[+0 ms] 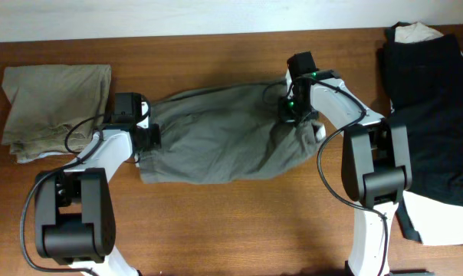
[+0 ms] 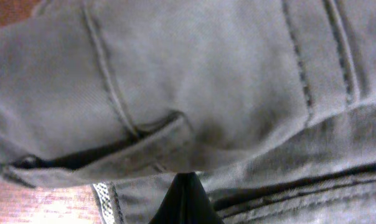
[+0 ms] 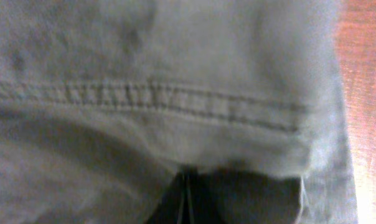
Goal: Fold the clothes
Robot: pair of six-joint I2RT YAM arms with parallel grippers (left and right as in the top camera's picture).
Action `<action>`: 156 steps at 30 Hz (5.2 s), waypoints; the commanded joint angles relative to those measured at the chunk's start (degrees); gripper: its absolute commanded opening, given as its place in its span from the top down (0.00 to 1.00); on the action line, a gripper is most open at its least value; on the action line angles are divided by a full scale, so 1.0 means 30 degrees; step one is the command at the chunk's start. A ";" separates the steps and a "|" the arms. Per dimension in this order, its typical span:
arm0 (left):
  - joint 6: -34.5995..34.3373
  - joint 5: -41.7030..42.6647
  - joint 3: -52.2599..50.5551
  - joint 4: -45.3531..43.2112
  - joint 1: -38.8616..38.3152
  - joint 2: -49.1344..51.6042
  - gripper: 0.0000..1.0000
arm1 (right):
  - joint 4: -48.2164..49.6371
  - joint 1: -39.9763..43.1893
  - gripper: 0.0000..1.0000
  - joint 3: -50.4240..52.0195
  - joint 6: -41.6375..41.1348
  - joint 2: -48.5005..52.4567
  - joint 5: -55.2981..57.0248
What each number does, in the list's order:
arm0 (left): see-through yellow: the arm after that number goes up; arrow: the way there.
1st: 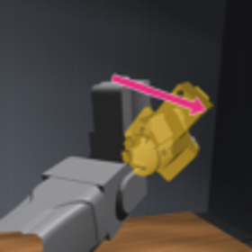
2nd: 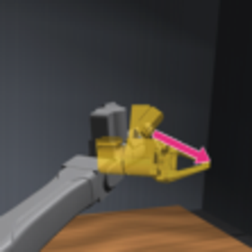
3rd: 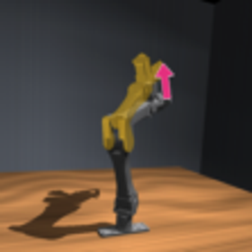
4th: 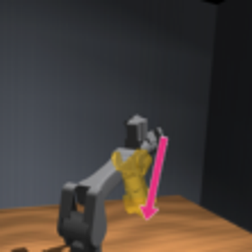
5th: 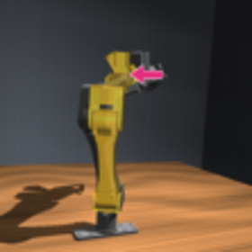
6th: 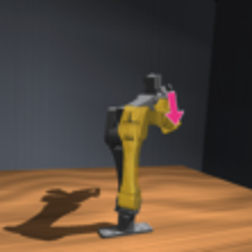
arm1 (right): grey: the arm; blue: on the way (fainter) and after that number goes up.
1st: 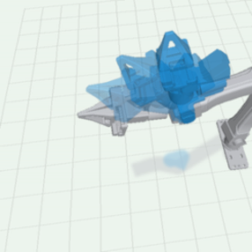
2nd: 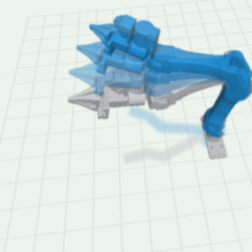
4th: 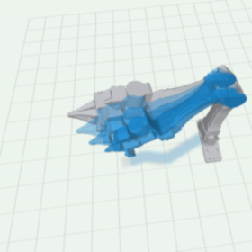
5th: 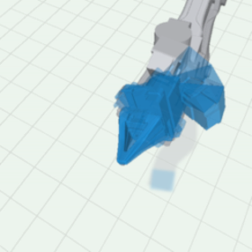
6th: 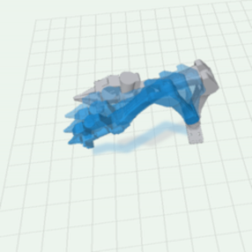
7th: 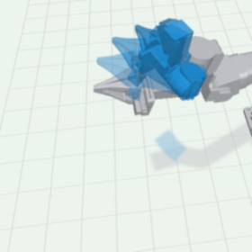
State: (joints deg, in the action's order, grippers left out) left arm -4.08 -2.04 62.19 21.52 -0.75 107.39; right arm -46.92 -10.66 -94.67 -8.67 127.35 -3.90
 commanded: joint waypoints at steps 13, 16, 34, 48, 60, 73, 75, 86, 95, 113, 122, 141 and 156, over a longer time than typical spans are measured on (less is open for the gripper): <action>0.1253 -0.0852 -0.0036 -0.0007 -0.2208 -0.0226 1.00 | -0.5391 -0.0947 0.96 0.3512 -0.3439 -0.7133 0.0444; 0.1552 -0.0882 -0.0036 0.0036 -0.2477 -0.2820 1.00 | -0.5741 -0.0962 0.96 0.4371 -0.3854 -1.0732 0.0699; 0.1734 -0.1610 -0.0080 0.0058 -0.2951 -0.1406 1.00 | 0.1486 0.2601 0.45 0.9173 -0.4044 -1.1366 -0.1515; 0.1654 -0.1392 -0.0080 0.0000 -0.2951 -0.1399 1.00 | 0.7686 0.2688 0.82 0.9173 -0.3694 -0.5821 -0.3228; 0.1668 -0.1479 -0.0080 0.0197 -0.2943 0.0452 0.99 | 1.8098 0.2710 0.96 0.9158 -0.3687 -0.5829 -0.5042; 0.1668 -0.1479 -0.0080 -0.0503 -0.2943 0.2178 1.00 | 2.5259 0.3679 0.01 0.8196 -0.3242 -0.7584 -0.4269; 0.1668 -0.1472 -0.0080 -0.0525 -0.2943 0.2178 0.99 | 1.9154 0.4605 0.01 0.7213 -0.3031 -0.8626 -0.4269; 0.1668 -0.1464 -0.0080 -0.0510 -0.2943 0.2178 0.99 | 0.7395 0.6754 0.01 0.6841 0.1399 -0.4699 -0.9632; 0.1668 -0.1406 -0.0073 -0.0597 -0.2943 0.2178 0.99 | 0.9158 0.4153 0.01 0.6834 0.1399 -0.1042 -1.4513; 0.1078 -0.1042 0.2448 0.4503 -0.2951 -1.3602 1.00 | -0.4452 -0.1049 0.96 -0.2608 0.3468 -0.7635 0.4765; 0.1086 0.0117 0.2448 0.5326 -0.2943 -1.3879 1.00 | -0.2368 -0.6586 0.48 -0.2594 -0.0393 -0.0882 0.3840; 0.1100 0.9092 0.2412 0.3009 -0.2943 -0.3621 0.52 | -0.4998 -0.2900 0.96 -0.2732 0.0729 -0.4379 -0.1596; 0.1100 0.9748 0.2412 0.2113 -0.2943 -0.3395 0.24 | -0.1792 -0.2025 0.96 -0.0809 0.0743 -0.4466 -1.1417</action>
State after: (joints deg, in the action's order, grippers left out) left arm -1.10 26.20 69.21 27.62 -9.37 96.77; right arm -50.92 -20.05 -96.12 -6.24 121.54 -39.99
